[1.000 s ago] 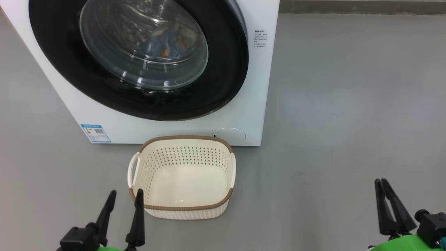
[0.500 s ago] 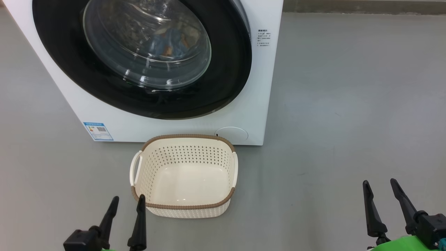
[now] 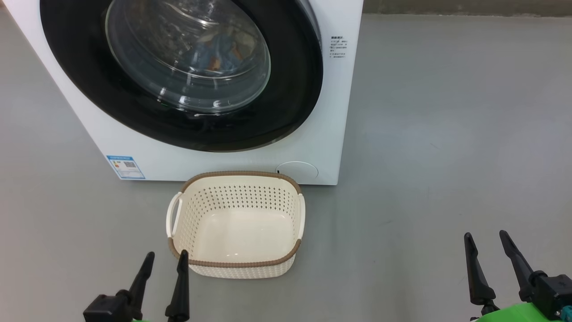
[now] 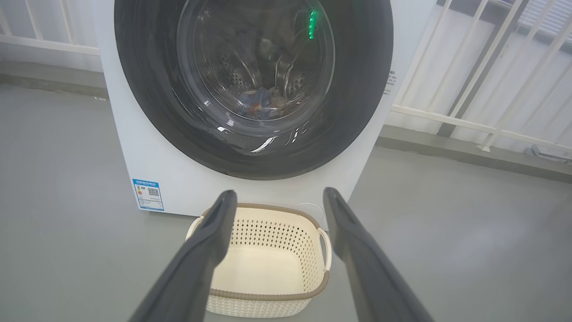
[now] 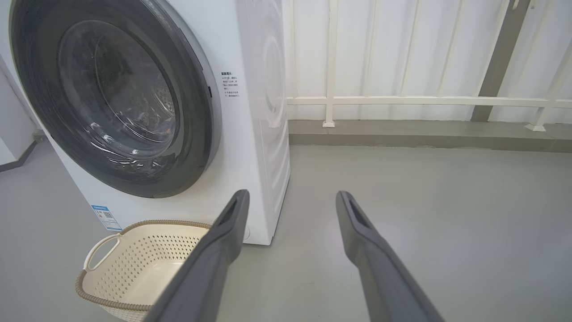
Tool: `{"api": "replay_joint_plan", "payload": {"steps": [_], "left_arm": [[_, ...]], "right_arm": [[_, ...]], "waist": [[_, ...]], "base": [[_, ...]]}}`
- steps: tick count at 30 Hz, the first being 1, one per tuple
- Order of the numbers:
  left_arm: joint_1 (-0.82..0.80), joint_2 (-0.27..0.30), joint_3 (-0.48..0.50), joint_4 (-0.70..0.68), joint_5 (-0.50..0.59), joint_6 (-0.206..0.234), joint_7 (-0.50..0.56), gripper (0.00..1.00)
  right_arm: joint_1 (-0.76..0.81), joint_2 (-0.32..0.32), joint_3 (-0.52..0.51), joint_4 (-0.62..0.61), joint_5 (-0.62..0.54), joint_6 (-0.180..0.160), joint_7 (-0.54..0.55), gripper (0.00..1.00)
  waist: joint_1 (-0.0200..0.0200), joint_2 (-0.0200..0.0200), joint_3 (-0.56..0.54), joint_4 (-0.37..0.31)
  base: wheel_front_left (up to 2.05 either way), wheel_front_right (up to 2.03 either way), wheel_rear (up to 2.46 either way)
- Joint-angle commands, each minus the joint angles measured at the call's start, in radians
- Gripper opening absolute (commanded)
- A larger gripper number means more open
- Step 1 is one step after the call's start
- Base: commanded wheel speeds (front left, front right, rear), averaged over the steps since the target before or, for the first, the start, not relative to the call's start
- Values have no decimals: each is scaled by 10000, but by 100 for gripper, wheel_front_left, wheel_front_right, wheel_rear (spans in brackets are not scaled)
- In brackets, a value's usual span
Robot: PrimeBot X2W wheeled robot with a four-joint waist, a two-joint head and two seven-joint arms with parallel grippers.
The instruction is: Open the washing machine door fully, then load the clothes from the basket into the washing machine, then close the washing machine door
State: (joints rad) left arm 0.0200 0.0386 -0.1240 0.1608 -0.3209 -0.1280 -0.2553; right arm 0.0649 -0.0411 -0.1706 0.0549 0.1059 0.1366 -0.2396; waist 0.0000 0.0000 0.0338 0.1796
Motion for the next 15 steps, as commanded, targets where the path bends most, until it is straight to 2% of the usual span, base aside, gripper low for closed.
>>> {"api": "replay_joint_plan", "payload": {"steps": [1, 15], "left_arm": [[-324, 116, 296, -203, -23, -27, -65, 100], [-341, 116, 274, -340, -157, -27, -65, 100]], "right_arm": [[-203, -91, 287, -207, -82, -59, -98, 100], [-249, -91, 313, -173, -75, -59, -98, 100]], "waist": [[0, 0, 7, 1], [0, 0, 84, 23]], "base": [[0, 0, 0], [0, 0, 0]]}}
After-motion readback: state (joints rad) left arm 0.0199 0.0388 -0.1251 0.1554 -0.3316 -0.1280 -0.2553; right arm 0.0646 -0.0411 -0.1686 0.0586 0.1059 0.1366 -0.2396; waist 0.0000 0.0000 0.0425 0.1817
